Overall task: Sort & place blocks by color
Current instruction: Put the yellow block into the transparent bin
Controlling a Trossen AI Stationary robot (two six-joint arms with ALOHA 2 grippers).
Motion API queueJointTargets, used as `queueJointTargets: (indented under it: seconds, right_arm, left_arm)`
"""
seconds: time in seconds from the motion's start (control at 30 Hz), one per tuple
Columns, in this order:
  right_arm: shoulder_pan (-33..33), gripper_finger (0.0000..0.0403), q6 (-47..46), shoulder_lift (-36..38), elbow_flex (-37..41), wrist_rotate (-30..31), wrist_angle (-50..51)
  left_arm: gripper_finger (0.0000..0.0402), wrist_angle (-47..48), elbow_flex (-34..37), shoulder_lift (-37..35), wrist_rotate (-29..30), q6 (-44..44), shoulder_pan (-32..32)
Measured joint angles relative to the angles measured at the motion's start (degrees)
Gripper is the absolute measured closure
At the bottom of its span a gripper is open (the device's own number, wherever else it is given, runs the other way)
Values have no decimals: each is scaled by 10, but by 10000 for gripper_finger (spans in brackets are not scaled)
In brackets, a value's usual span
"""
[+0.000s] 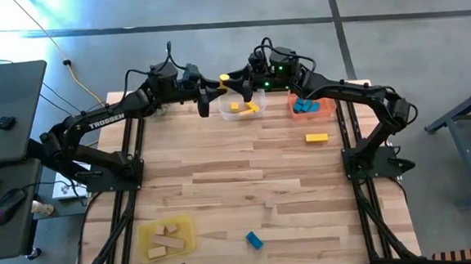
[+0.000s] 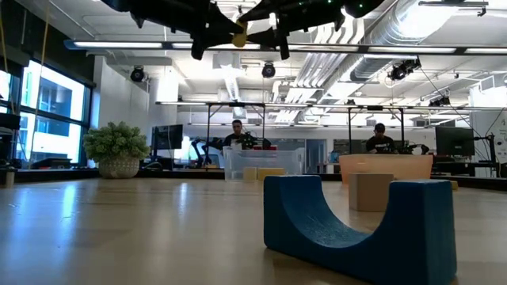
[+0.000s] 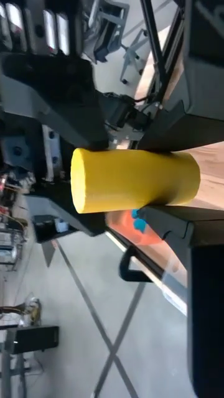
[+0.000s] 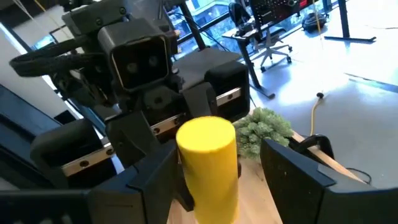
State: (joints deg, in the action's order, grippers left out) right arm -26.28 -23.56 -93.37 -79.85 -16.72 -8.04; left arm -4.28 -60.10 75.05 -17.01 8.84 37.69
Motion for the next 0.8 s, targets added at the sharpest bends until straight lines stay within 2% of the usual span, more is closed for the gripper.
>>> queueJointTargets:
  seconds: [0.4,0.5,0.7,0.8]
  right_arm:
    - [2,193,-19,0,0,4,-36]
    - [2,214,-24,0,0,6,-36]
    - [8,285,-38,-7,0,9,-43]
    - [9,295,-39,-8,0,8,-42]
  left_arm:
    - [307,-50,0,0,-9,16,-3]
    - [306,-49,0,2,-8,17,-3]
    - [304,-50,0,7,-8,21,-3]
    - [303,-54,0,13,-8,26,-2]
